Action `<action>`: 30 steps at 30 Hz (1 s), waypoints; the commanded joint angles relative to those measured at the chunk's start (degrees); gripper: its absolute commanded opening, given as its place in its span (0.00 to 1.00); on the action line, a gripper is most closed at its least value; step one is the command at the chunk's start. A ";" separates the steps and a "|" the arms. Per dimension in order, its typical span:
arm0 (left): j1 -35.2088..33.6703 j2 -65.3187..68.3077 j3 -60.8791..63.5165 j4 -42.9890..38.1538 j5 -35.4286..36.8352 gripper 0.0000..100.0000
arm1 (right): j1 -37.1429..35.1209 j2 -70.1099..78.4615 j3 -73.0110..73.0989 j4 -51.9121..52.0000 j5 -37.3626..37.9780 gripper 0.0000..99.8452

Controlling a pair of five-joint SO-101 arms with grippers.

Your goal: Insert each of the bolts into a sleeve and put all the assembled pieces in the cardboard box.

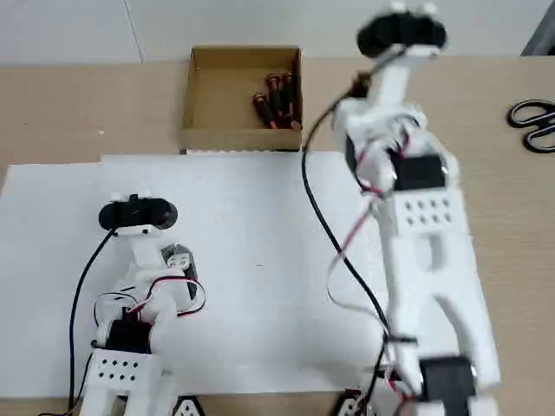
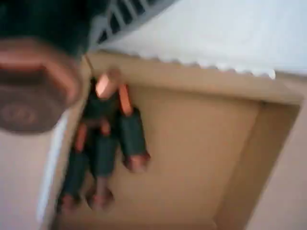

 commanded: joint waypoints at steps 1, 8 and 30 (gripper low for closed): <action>0.09 -0.53 -0.31 -1.14 0.18 0.01 | -2.07 8.57 -8.97 -7.87 -0.09 0.00; 0.09 -0.53 -0.31 -1.14 0.18 0.01 | -5.05 27.30 -21.10 -23.08 3.16 0.00; 0.09 -0.53 -0.31 -1.14 0.18 0.01 | -10.95 53.05 -42.81 -34.42 11.08 0.10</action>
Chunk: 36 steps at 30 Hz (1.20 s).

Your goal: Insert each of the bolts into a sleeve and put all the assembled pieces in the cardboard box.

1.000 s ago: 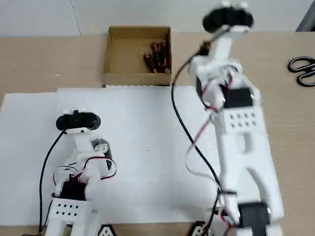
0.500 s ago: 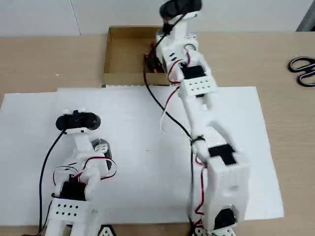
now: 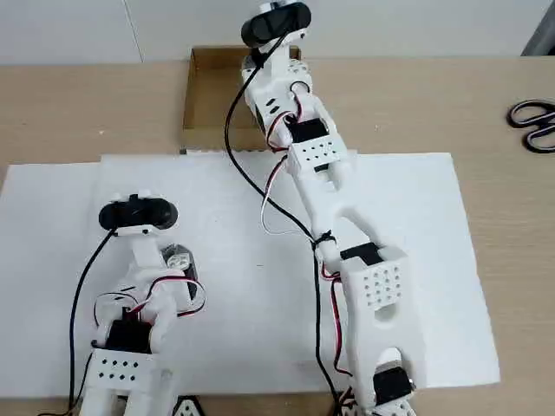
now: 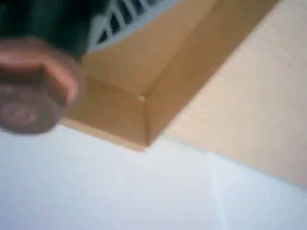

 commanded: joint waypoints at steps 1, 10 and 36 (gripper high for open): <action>0.09 -0.53 -0.31 -1.14 0.18 0.01 | -0.22 -1.10 -4.57 -2.15 2.73 0.14; 0.09 -0.53 -0.31 -1.14 0.18 0.01 | -0.04 -1.80 -5.63 -2.15 3.08 0.27; 0.09 -0.53 -0.31 -1.14 0.18 0.01 | 2.42 -17.27 -7.56 23.16 2.73 0.02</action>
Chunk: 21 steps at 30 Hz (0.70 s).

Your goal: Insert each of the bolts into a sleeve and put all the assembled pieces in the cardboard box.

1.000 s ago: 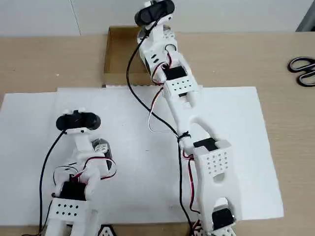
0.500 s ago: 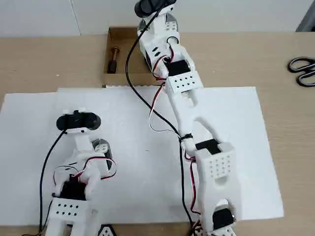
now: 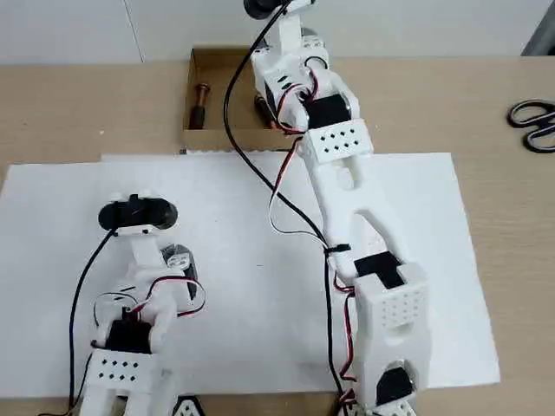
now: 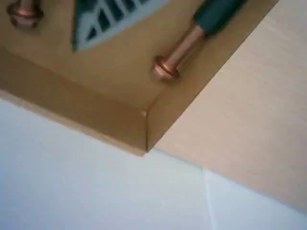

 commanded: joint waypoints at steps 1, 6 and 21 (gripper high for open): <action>0.09 -0.53 -0.31 -1.14 0.18 0.01 | 1.71 -5.23 -3.16 0.66 0.09 0.00; 0.09 -0.53 -0.31 -1.14 0.18 0.01 | 2.59 -7.87 -3.16 5.76 0.09 0.00; 0.09 -0.53 -0.31 -1.14 0.18 0.01 | 7.87 -22.90 -3.16 41.01 -2.29 0.00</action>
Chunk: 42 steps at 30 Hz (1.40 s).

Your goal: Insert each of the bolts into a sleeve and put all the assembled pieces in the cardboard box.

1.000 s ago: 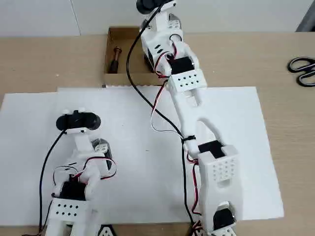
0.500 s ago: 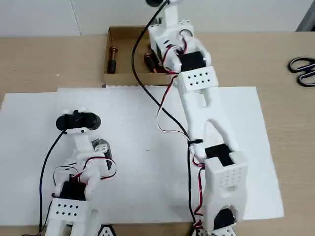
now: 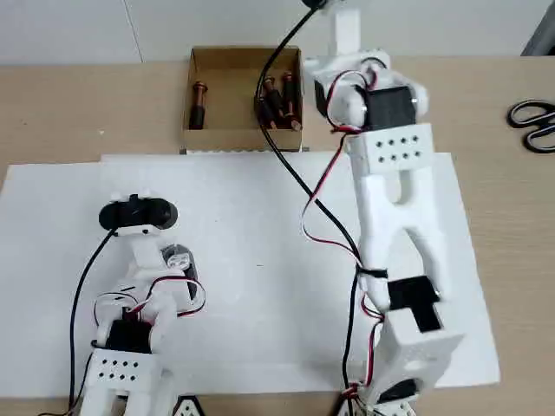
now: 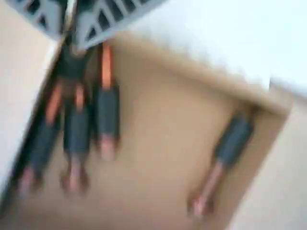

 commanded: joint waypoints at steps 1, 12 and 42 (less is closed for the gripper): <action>0.09 -0.53 -0.31 -1.14 0.18 0.01 | 1.45 -6.11 -3.16 8.66 -0.62 0.00; 0.09 -0.53 -0.31 -1.14 0.18 0.01 | 7.96 -15.43 -2.90 23.78 -3.69 0.00; 0.09 -0.53 -0.31 -1.14 0.18 0.01 | 8.31 -95.34 87.12 14.99 -3.60 0.00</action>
